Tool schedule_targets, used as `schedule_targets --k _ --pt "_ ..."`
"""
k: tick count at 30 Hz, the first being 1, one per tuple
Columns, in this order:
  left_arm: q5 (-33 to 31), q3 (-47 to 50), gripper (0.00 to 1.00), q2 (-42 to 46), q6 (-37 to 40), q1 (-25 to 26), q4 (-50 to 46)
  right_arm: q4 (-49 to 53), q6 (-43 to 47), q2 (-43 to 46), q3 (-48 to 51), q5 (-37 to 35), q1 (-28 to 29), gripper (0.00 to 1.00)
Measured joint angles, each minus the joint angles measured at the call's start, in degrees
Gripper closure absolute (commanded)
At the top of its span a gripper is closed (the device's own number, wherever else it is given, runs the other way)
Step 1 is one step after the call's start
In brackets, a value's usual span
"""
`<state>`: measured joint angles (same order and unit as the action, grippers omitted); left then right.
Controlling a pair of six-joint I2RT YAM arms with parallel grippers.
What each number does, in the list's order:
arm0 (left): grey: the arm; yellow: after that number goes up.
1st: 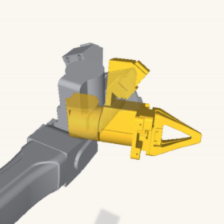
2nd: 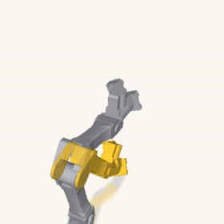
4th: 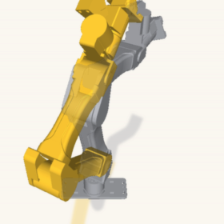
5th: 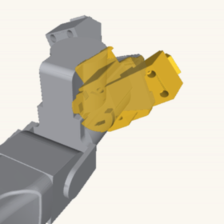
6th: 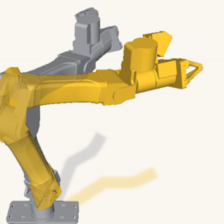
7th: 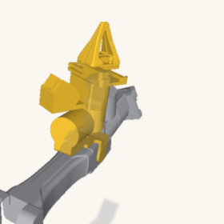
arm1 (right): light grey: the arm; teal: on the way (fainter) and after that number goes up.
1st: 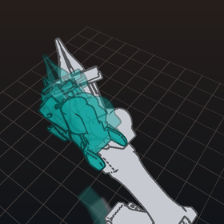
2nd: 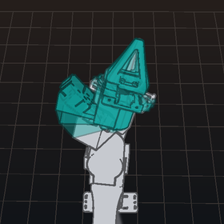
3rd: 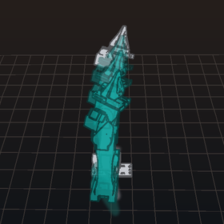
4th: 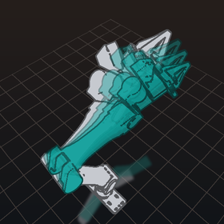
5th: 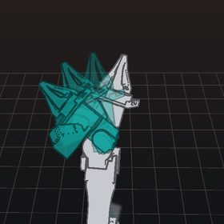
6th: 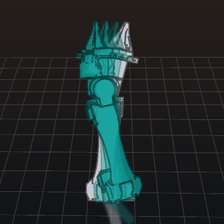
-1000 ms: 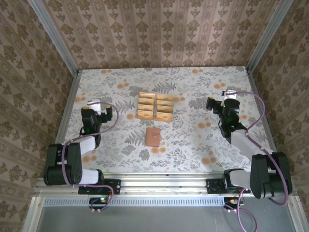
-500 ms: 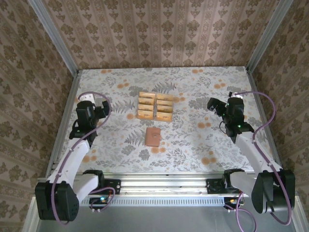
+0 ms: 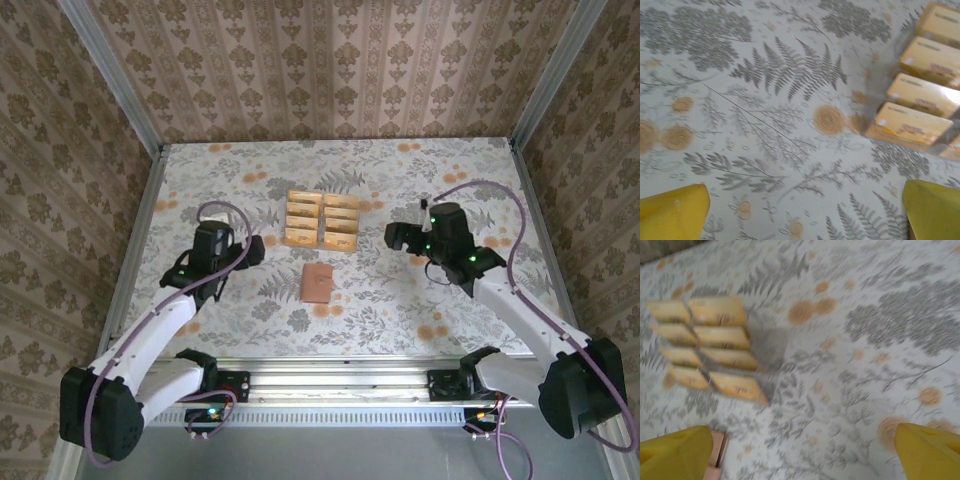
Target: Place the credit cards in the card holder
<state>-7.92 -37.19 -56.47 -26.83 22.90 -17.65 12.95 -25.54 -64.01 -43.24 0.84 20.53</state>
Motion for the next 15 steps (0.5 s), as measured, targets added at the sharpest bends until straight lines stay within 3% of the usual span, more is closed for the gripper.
schedule_targets --k 9,15 --pt "3.43 2.49 0.0 -8.13 -4.68 10.05 6.23 0.42 -3.67 -11.89 -0.37 -2.54 15.06 0.14" --pt "6.1 3.15 0.0 -15.78 -7.1 13.81 11.61 0.98 -7.08 -20.22 -3.65 -6.03 20.31 0.15"
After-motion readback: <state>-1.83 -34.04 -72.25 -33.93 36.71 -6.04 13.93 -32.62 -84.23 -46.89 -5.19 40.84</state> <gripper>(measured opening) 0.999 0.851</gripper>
